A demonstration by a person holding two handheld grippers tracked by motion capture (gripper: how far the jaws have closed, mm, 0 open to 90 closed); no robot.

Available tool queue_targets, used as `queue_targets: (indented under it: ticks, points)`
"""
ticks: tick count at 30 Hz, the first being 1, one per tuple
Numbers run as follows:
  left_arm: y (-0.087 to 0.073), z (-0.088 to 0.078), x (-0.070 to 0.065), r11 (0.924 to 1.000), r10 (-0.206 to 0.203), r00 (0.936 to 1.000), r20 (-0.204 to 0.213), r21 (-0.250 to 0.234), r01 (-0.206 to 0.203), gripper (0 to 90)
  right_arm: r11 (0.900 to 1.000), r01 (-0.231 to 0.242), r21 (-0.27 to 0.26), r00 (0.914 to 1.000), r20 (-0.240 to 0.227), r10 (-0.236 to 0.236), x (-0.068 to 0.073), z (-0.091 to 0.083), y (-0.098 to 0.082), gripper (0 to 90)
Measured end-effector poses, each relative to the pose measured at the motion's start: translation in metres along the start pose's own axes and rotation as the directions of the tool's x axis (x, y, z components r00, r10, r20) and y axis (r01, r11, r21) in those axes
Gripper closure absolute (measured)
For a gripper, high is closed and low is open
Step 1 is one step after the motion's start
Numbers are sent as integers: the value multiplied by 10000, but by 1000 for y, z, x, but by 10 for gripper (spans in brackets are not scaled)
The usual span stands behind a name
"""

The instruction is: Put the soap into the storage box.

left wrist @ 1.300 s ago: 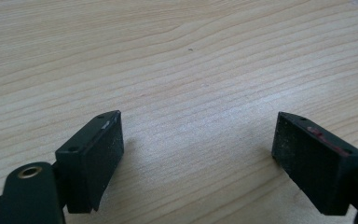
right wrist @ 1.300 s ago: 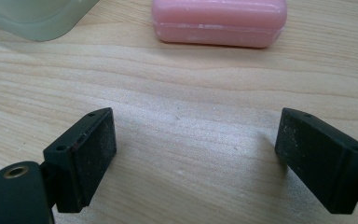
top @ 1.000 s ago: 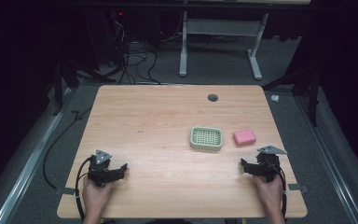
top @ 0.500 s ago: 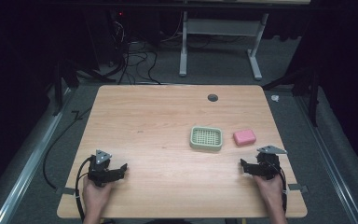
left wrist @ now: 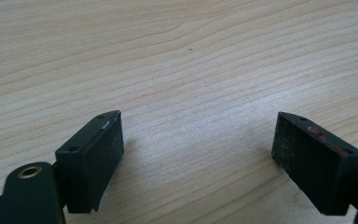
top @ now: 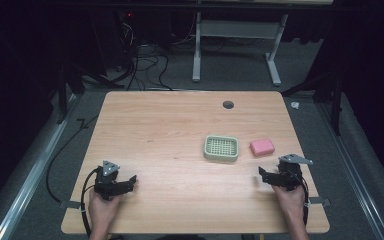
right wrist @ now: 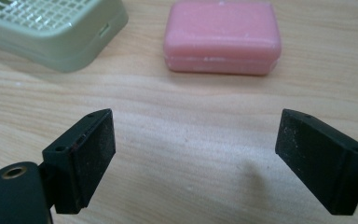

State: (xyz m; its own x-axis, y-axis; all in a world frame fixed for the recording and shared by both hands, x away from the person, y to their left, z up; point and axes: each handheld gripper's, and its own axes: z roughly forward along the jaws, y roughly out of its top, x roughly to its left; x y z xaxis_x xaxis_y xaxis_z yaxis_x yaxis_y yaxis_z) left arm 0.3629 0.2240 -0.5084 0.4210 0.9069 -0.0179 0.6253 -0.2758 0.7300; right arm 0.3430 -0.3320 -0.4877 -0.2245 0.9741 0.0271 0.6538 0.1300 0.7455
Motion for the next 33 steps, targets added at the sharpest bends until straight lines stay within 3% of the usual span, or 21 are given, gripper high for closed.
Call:
queue_targets:
  ticks: [5, 11, 17, 33]
  points:
    - [0, 0, 0, 10000, 0, 10000, 0, -1, 0, 169, 9994, -33, -332, 10000, 49, 35, 1, -4, 8, 127]
    - [0, 0, 0, 10000, 0, 10000, 0, -2, 0, 169, 9994, -15, -349, 10000, 42, 17, 1, -6, 19, 127]
    - [0, 0, 0, 10000, -1, 10000, 1, -1, 1, 169, 9991, 301, -285, 9994, 199, -295, 3, -2, 32, 127]
    - [0, 0, 0, 10000, -2, 10000, 3, -2, 2, 169, 9988, 325, -378, 9991, 287, -315, 0, 10, 60, 124]
